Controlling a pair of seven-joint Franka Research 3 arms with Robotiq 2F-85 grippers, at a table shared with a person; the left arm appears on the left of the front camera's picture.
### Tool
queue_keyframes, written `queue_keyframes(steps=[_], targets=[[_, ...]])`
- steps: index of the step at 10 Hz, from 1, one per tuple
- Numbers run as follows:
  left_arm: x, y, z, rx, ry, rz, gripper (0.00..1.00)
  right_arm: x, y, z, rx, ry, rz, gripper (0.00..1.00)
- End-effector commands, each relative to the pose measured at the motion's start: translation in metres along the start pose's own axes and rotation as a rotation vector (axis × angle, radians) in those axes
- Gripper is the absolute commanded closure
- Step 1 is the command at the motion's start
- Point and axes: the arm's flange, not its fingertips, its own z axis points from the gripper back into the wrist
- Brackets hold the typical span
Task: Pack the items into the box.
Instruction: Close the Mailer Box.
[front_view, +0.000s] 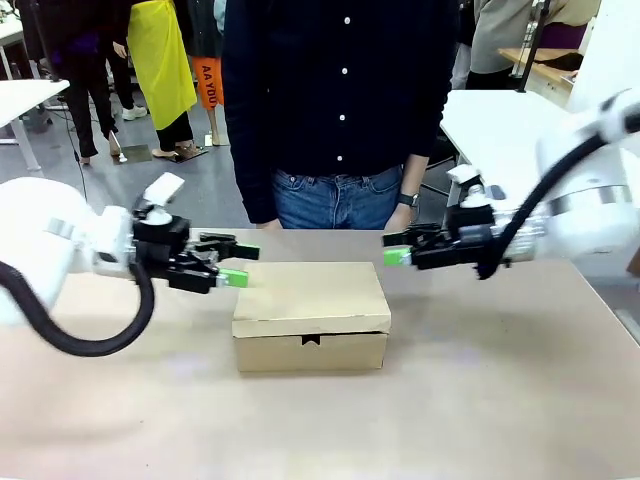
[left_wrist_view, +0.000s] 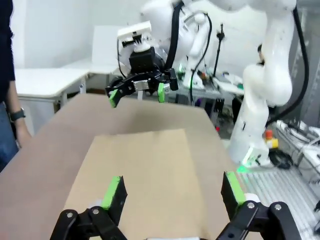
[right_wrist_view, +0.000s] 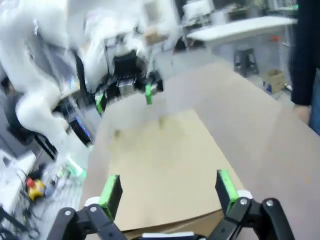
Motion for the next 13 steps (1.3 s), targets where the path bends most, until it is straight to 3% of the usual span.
queue_keyframes(steps=[1, 3, 4, 7, 8, 13], targets=[[0.012, -0.044, 0.048, 0.042, -0.154, 0.141, 0.0, 0.008, 0.04, 0.062, -0.114, -0.115, -0.217, 0.0], [-0.001, -0.069, 0.113, 0.157, -0.33, 0.316, 0.0, -0.023, 0.044, 0.123, -0.215, -0.18, -0.461, 0.0], [-0.014, -0.076, 0.14, 0.216, -0.369, 0.414, 0.0, -0.043, 0.045, 0.149, -0.227, -0.209, -0.547, 0.0], [-0.062, -0.078, 0.187, 0.239, -0.203, 0.718, 0.0, -0.091, 0.039, 0.199, -0.315, -0.336, -0.738, 0.0], [-0.04, -0.048, 0.189, 0.254, -0.308, 0.539, 0.0, -0.059, 0.01, 0.19, -0.285, -0.245, -0.624, 0.0], [-0.04, -0.048, 0.189, 0.254, -0.308, 0.539, 0.0, -0.059, 0.01, 0.19, -0.285, -0.245, -0.624, 0.0]])
